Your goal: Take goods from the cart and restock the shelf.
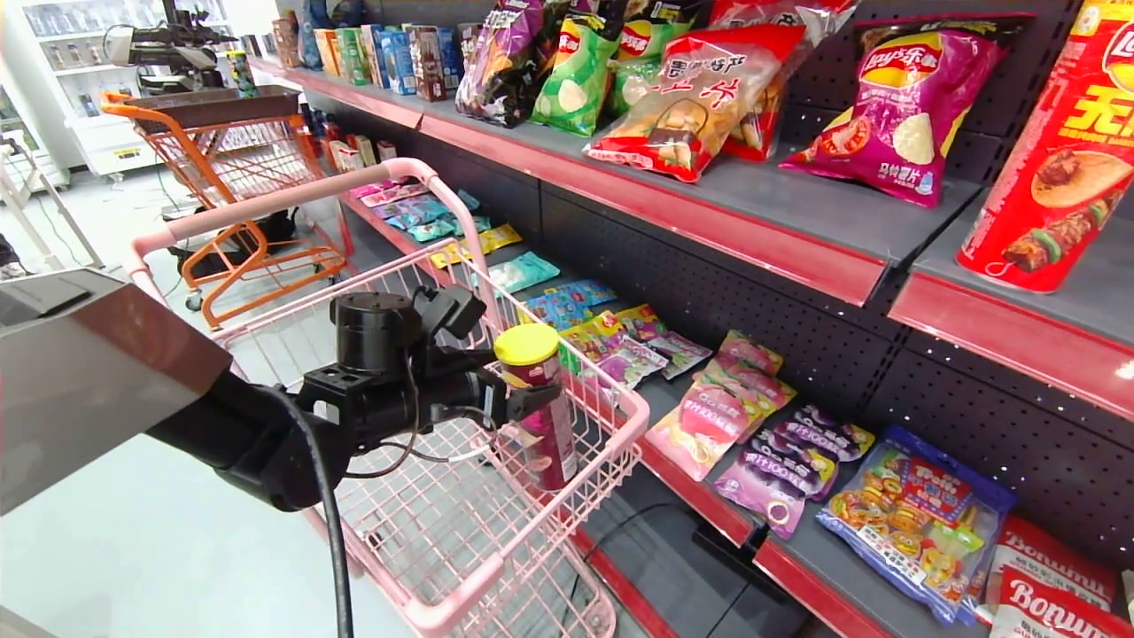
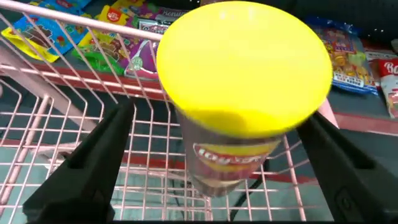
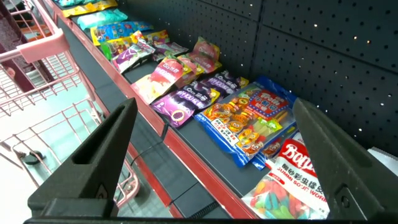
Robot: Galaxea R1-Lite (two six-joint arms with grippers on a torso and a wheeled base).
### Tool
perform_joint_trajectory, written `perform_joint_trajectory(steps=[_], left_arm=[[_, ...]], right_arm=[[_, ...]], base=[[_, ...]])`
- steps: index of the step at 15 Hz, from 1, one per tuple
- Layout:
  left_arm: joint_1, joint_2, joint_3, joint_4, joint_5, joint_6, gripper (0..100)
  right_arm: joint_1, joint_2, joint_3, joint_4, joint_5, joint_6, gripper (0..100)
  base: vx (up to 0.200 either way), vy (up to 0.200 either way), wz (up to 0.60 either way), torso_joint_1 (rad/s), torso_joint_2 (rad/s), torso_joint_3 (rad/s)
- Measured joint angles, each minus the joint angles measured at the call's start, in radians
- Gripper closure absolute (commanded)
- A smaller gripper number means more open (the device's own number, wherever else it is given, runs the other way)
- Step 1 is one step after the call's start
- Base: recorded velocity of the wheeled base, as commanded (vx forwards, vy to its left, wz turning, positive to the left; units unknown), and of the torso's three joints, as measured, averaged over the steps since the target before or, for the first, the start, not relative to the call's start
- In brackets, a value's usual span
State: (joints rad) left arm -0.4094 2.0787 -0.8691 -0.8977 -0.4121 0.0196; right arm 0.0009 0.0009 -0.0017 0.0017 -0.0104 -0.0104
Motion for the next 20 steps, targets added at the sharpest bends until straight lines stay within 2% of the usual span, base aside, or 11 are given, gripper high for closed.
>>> perform_joint_trajectory(steps=[4, 8, 9, 13, 17, 20], left_arm=[[-0.013, 0.041, -0.041, -0.001, 0.007, 0.0, 0], [-0.028, 0.059, -0.044, -0.001, 0.009, -0.003, 0], [-0.035, 0.06, -0.043, -0.003, 0.015, -0.003, 100], [-0.045, 0.061, -0.026, -0.015, 0.047, -0.006, 100], [-0.043, 0.05, 0.074, -0.17, 0.102, -0.021, 100], [-0.041, -0.016, 0.158, -0.21, 0.135, -0.05, 100]], right_arm=[[0.0, 0.0, 0.0, 0.0, 0.0, 0.0, 0], [0.0, 0.0, 0.0, 0.0, 0.0, 0.0, 0], [0.0, 0.0, 0.0, 0.0, 0.0, 0.0, 0], [0.0, 0.0, 0.001, 0.0, 0.0, 0.0, 0], [0.0, 0.0, 0.001, 0.0, 0.0, 0.001, 0], [0.0, 0.0, 0.001, 0.0, 0.0, 0.002, 0]], base=[[0.0, 0.0, 0.0, 0.0, 0.0, 0.0], [0.0, 0.0, 0.0, 0.0, 0.0, 0.0], [0.0, 0.0, 0.0, 0.0, 0.0, 0.0], [0.0, 0.0, 0.0, 0.0, 0.0, 0.0], [0.0, 0.0, 0.0, 0.0, 0.0, 0.0], [0.0, 0.0, 0.0, 0.0, 0.0, 0.0]])
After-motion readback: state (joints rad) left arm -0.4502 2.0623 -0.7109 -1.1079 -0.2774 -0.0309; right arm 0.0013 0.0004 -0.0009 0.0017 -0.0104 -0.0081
